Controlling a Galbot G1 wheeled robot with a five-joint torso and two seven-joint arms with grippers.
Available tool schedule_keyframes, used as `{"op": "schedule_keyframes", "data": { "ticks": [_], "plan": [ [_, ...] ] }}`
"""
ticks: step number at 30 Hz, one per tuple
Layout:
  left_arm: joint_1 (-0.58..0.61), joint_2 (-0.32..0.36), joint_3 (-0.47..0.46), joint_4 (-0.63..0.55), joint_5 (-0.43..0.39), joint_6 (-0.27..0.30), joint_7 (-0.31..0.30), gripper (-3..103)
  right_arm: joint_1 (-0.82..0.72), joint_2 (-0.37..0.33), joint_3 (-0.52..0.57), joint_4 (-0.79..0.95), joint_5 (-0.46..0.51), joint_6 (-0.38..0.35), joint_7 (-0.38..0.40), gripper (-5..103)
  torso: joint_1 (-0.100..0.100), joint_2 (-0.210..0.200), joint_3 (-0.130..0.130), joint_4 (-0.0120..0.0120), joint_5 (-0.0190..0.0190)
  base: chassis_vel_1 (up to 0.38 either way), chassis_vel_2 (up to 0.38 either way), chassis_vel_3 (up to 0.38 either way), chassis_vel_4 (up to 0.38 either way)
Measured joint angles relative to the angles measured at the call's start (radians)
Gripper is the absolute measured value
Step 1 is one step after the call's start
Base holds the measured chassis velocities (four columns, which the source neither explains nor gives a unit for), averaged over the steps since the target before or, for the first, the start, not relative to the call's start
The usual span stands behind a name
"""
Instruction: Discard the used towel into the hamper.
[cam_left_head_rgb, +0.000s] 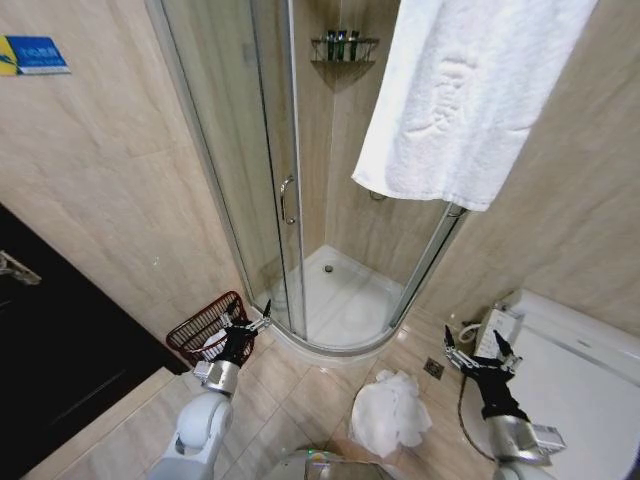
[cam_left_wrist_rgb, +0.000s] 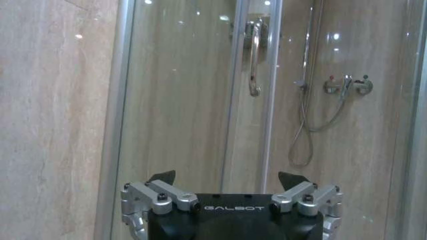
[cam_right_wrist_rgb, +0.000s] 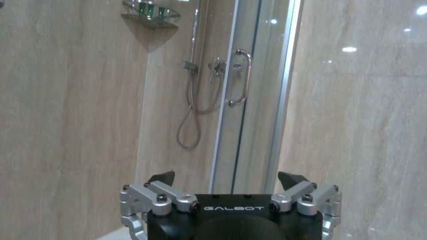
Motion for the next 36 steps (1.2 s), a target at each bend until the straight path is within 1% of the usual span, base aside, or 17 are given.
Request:
{"op": "schedule_keyframes", "data": {
  "ticks": [3, 7, 17, 20, 29, 34, 36],
  "plan": [
    [-0.001, 0.001, -0.001, 0.000, -0.003, -0.001, -0.001, 100, 0.000, 0.000, -0.001, -0.002, 0.000, 0.002, 0.000, 100, -0.010, -0.021, -0.010, 0.0000, -0.0001, -0.026, -0.036, 0.031, 0.040],
    [-0.004, -0.001, 0.000, 0.000, -0.003, -0.002, -0.011, 100, 0.002, 0.000, -0.002, -0.003, -0.001, 0.002, -0.001, 100, -0.013, -0.027, -0.013, 0.0000, 0.0000, -0.013, -0.010, 0.011, 0.011],
    [0.005, -0.007, 0.003, 0.003, -0.007, -0.004, -0.010, 100, 0.001, 0.000, -0.004, -0.014, -0.002, 0.011, -0.003, 100, -0.013, -0.027, -0.013, 0.0000, -0.0001, -0.030, -0.017, 0.024, 0.026],
    [0.010, -0.009, -0.003, 0.006, -0.003, -0.010, 0.006, 100, 0.000, 0.000, -0.004, -0.017, -0.003, 0.015, -0.004, 100, -0.013, -0.026, -0.013, -0.0001, 0.0000, 0.000, 0.000, 0.000, 0.000],
    [0.013, -0.015, -0.004, 0.017, 0.010, -0.028, 0.009, 100, -0.001, 0.000, -0.002, -0.030, 0.000, 0.031, -0.004, 100, -0.011, -0.024, -0.011, -0.0001, -0.0001, 0.009, 0.015, 0.025, 0.021],
    [0.015, -0.016, -0.004, 0.020, 0.013, -0.042, -0.013, 100, 0.000, 0.000, -0.001, -0.034, 0.010, 0.041, -0.009, 100, -0.011, -0.023, -0.011, 0.0005, -0.0001, 0.036, 0.040, 0.054, 0.048],
    [0.012, -0.018, -0.001, 0.021, 0.016, -0.049, -0.024, 100, -0.002, 0.000, 0.000, -0.035, 0.012, 0.041, -0.012, 100, -0.011, -0.022, -0.011, 0.0001, -0.0001, 0.000, 0.000, 0.000, 0.000]
  ]
}}
